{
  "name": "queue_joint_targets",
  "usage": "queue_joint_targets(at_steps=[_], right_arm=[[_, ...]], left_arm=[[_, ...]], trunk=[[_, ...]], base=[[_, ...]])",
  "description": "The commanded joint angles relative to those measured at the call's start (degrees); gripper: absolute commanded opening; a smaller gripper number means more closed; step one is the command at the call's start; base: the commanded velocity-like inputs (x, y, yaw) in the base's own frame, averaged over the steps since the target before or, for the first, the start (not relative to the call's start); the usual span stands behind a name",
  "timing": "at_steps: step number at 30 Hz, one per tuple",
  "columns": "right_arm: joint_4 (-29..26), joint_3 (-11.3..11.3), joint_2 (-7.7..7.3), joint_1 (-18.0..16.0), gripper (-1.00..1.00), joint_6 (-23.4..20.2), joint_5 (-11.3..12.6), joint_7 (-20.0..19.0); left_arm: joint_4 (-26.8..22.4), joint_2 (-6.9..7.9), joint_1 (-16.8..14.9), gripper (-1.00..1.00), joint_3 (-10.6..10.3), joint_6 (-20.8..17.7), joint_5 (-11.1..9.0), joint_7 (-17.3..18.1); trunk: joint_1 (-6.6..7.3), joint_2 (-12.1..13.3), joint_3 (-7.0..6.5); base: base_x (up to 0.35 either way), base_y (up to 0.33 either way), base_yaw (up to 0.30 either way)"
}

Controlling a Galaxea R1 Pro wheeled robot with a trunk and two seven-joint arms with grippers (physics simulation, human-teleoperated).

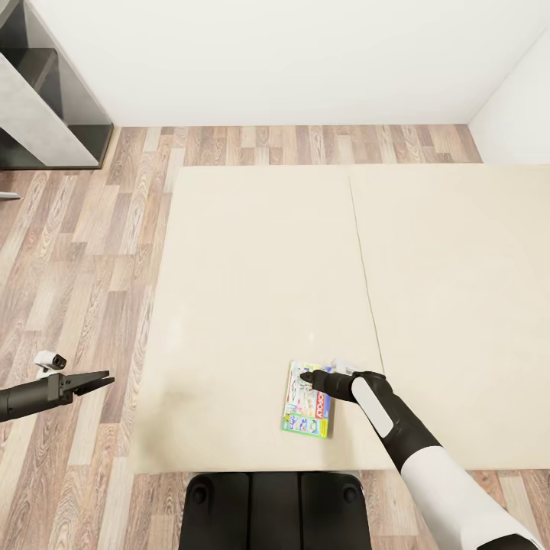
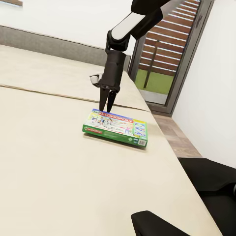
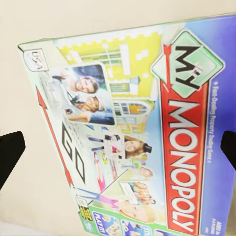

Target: Put all the toys in the child's room - the three board games (two on the bed and one on the table), the two jigsaw puzzles on the table, and the tennis ball on the table - inside the toy box on the table in the child's room.

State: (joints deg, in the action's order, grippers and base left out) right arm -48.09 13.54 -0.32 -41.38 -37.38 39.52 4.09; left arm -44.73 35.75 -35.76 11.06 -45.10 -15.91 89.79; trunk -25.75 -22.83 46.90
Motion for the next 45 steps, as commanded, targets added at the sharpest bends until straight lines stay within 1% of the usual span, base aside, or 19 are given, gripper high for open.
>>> queue_joint_targets(at_steps=[1, 19, 32, 45], right_arm=[[-0.08, 0.14, -0.03, -0.02, 1.00, -0.15, 0.47, 0.40], [-0.08, 0.24, -0.13, -0.02, 1.00, -0.15, 0.47, 0.31], [-0.06, 0.26, -0.89, -0.02, 1.00, -0.15, 0.39, 0.31], [0.09, 0.26, -1.23, -0.02, 1.00, -0.10, 0.38, 0.37]], left_arm=[[-0.01, 0.02, -0.01, 1.00, -0.03, -0.61, 0.00, 0.21], [-0.01, 0.06, -0.01, 1.00, 0.01, -0.61, 0.05, 0.21], [-0.01, 0.10, -0.01, 1.00, 0.01, -0.61, 0.05, 0.21], [-0.01, 0.10, -0.01, 1.00, -0.03, -0.61, 0.01, 0.21]], trunk=[[-0.03, -0.09, 0.06], [-0.03, -0.09, 0.06], [-0.03, -0.09, 0.06], [-0.03, -0.09, 0.06]], base=[[0.000, 0.000, 0.000], [0.000, 0.000, 0.000], [0.000, 0.000, 0.000], [0.000, 0.000, 0.000]])
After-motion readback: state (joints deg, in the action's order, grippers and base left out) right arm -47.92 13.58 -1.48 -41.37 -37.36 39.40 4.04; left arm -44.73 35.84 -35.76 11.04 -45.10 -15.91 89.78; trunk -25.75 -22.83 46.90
